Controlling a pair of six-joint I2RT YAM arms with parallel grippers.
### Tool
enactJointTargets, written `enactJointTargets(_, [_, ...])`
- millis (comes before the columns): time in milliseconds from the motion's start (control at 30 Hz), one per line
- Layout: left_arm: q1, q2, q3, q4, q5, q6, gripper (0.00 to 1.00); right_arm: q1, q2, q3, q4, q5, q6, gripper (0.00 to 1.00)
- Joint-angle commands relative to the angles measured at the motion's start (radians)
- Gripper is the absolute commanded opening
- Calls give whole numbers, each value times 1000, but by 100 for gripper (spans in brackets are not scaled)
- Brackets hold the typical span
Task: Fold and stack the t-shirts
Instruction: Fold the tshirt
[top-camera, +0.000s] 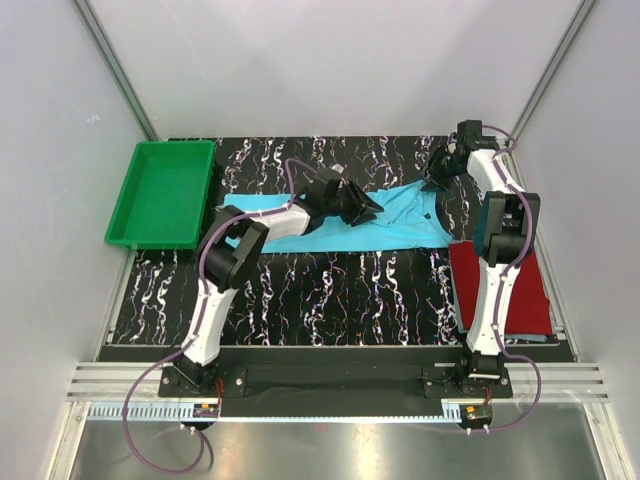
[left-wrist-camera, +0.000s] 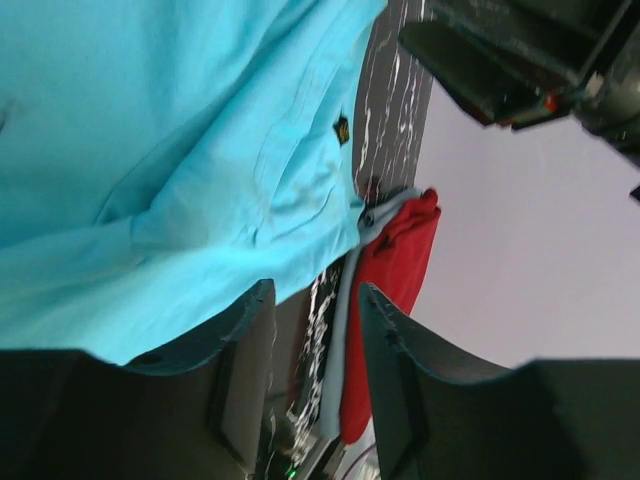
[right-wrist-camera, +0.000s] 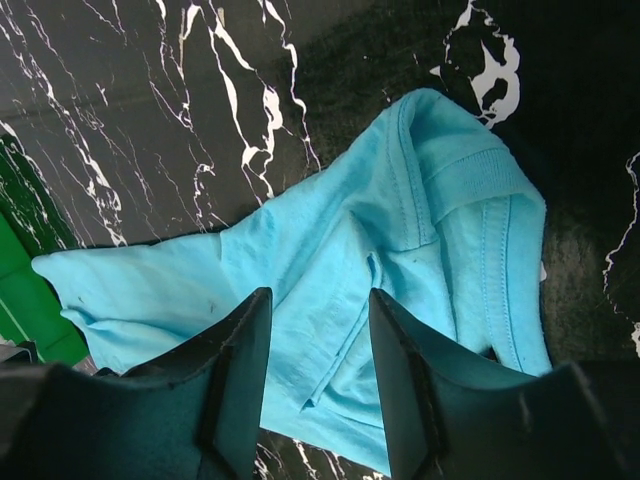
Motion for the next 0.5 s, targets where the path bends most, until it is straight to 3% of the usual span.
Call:
enactJointTargets(0, [-19, 30, 83, 14, -99, -45, 41, -2, -18, 12, 41, -23, -18, 50])
enactJointTargets(100, [-33, 47, 81, -8, -124, -74, 39, -2, -9, 12, 42, -27, -16, 50])
enactJointTargets(333, [-61, 79, 123, -63, -144, -62, 53, -2, 31, 23, 47, -51, -20, 52])
enactJointTargets(467, [-67, 101, 140, -85, -150, -70, 53, -2, 39, 26, 48, -56, -23, 52])
